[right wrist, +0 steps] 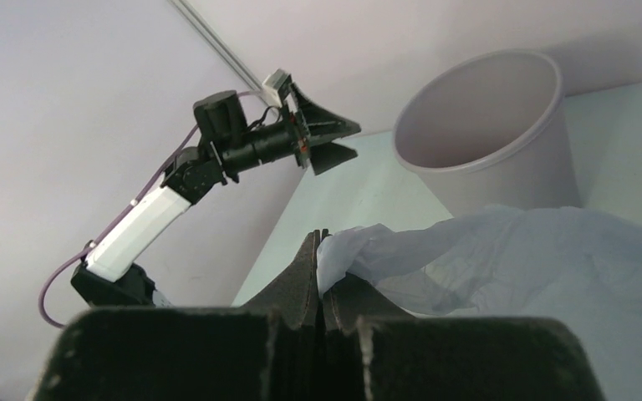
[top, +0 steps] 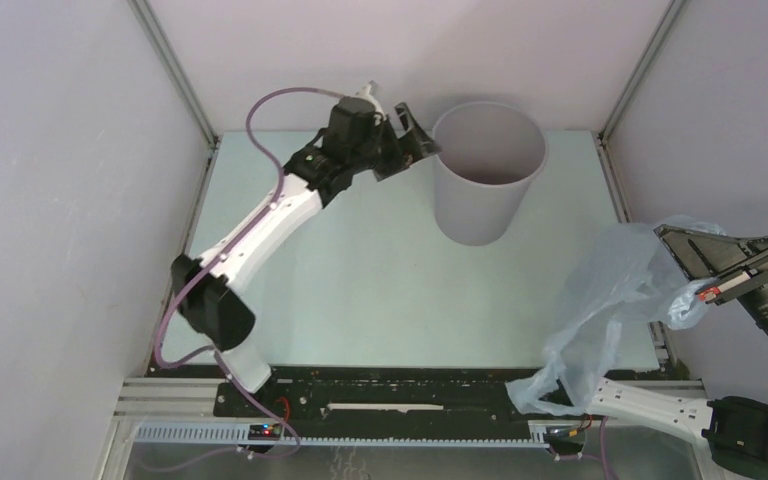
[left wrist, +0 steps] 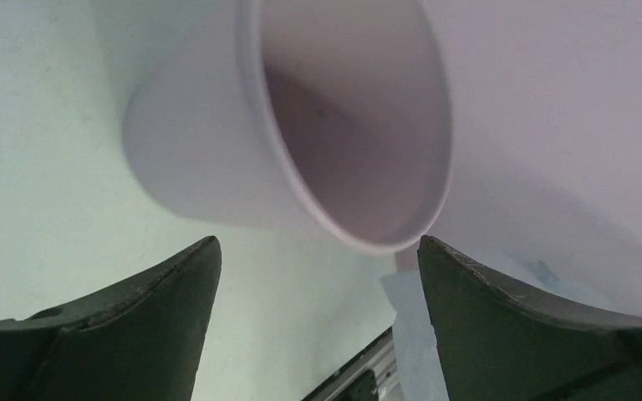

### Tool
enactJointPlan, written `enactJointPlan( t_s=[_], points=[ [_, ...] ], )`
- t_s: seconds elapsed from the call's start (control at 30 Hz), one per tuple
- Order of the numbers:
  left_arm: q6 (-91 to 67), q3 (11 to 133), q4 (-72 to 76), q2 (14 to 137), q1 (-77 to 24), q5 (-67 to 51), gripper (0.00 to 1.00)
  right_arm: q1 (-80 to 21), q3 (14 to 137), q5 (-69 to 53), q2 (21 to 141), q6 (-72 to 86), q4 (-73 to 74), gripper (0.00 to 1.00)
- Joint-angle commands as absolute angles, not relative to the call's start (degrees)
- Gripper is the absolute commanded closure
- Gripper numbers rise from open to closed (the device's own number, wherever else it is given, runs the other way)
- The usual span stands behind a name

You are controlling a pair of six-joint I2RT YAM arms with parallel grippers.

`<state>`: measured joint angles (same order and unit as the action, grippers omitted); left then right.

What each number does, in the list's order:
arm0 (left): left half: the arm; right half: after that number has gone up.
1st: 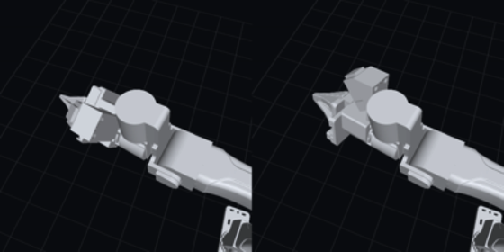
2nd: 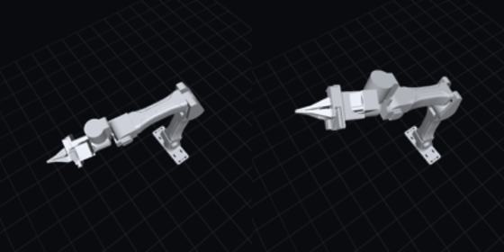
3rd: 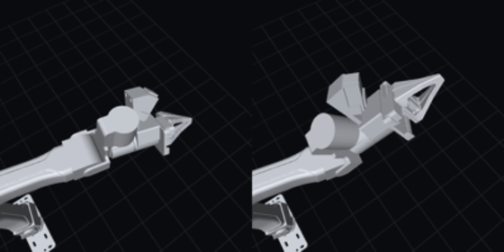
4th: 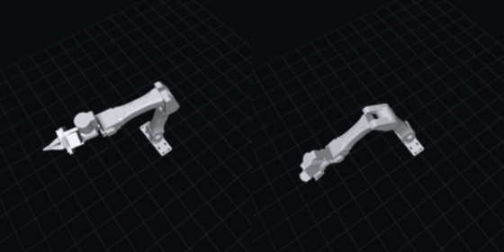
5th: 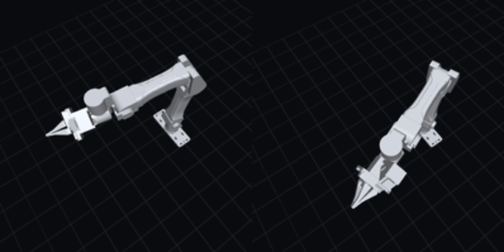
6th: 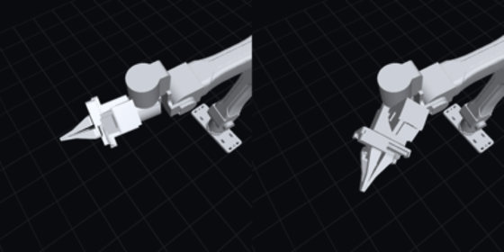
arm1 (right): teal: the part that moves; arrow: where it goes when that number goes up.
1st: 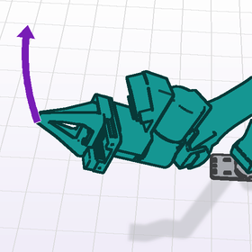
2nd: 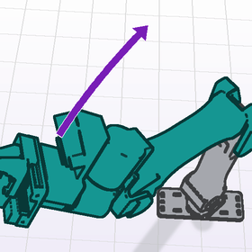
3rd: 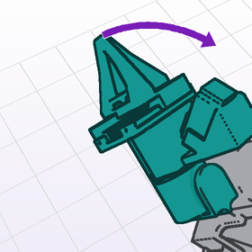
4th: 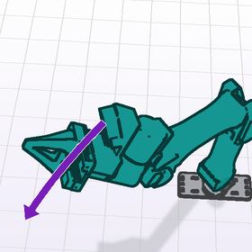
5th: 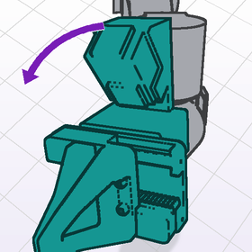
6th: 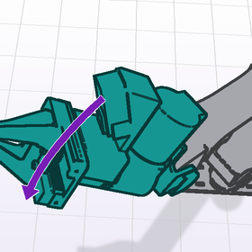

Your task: Put the trash bags into the trash bin

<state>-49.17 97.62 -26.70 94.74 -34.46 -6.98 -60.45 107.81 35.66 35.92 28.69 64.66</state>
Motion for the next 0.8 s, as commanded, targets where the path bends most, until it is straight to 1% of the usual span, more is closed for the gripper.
enactJointPlan(
  t_s=[0.0, 0.17, 0.23, 0.3, 0.4, 0.43, 0.5, 0.6, 0.7, 0.77],
  points=[
    [-51.5, 107.1, -22.0, 100.0, -36.1, -6.1, 0.12, -60.3, 108.2, 36.7, 38.1, 28.1, 64.5, 1.00],
    [-53.5, 108.6, -24.1, 104.6, -37.7, -5.0, 0.28, -60.3, 107.7, 37.1, 38.5, 27.8, 63.2, 1.00],
    [-53.4, 109.2, -27.0, 105.1, -38.4, -2.6, 0.28, -60.3, 107.5, 37.1, 38.6, 27.1, 62.6, 1.00],
    [-53.6, 108.8, -29.2, 105.0, -39.1, -0.3, 0.24, -60.4, 107.4, 37.4, 39.0, 26.4, 62.1, 1.00],
    [-54.4, 107.8, -29.1, 105.8, -39.3, -0.2, 0.23, -60.4, 107.4, 37.7, 39.5, 25.0, 60.9, 1.00],
    [-54.4, 107.8, -28.8, 106.3, -39.4, -0.3, 0.25, -60.5, 107.4, 37.6, 39.8, 24.6, 60.4, 1.00],
    [-54.2, 108.7, -28.5, 107.6, -39.4, -1.0, 0.29, -60.6, 107.6, 37.3, 40.5, 23.9, 59.4, 1.00],
    [-53.4, 110.4, -28.4, 109.0, -39.3, -1.3, 0.38, -60.7, 108.3, 36.1, 41.7, 23.2, 58.5, 1.00],
    [-52.7, 111.6, -28.9, 109.8, -38.9, -2.0, 0.53, -60.7, 109.0, 34.9, 42.9, 22.4, 57.6, 1.00],
    [-52.5, 112.2, -29.4, 110.3, -38.4, -2.9, 0.56, -60.7, 109.9, 34.0, 43.8, 21.8, 56.7, 1.00]
  ],
)
